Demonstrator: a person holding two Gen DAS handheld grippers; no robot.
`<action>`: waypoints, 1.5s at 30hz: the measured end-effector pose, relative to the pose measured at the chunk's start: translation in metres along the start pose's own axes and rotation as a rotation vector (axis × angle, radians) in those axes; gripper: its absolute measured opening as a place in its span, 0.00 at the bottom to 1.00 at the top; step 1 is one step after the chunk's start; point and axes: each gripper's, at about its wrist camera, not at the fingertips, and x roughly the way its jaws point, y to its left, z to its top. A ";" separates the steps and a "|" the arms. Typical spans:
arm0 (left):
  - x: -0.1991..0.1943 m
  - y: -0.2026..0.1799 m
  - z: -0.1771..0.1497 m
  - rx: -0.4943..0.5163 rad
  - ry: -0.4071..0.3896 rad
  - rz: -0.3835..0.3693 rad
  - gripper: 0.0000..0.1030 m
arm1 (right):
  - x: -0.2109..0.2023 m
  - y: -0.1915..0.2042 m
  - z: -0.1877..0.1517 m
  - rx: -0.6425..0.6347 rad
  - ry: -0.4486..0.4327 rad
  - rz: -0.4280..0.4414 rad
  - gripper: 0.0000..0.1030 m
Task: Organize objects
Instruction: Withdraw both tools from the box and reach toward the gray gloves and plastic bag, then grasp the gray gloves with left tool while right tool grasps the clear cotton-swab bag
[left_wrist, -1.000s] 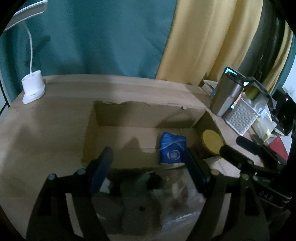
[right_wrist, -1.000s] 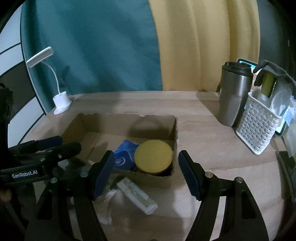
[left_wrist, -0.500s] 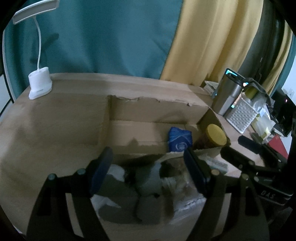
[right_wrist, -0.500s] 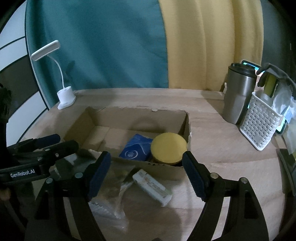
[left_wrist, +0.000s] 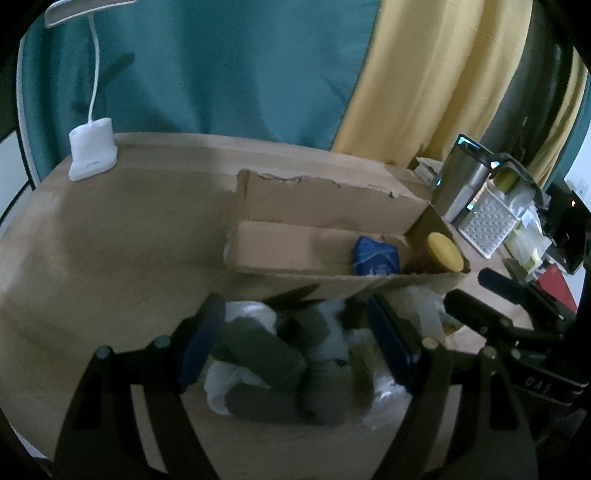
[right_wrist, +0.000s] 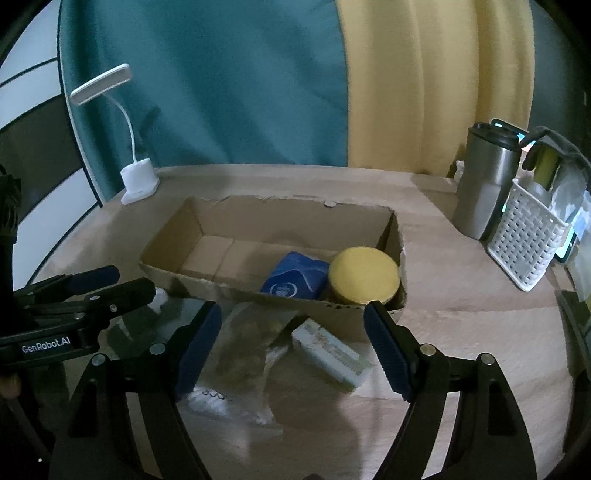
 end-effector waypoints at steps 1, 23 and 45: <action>0.000 0.002 -0.001 -0.001 0.001 0.001 0.78 | 0.000 0.002 -0.001 -0.001 0.002 0.001 0.80; 0.007 0.030 -0.019 -0.036 0.043 0.026 0.78 | 0.024 0.030 -0.012 -0.029 0.072 0.028 0.80; 0.005 0.015 -0.025 0.013 0.058 0.035 0.78 | 0.028 0.034 -0.023 -0.058 0.094 0.077 0.49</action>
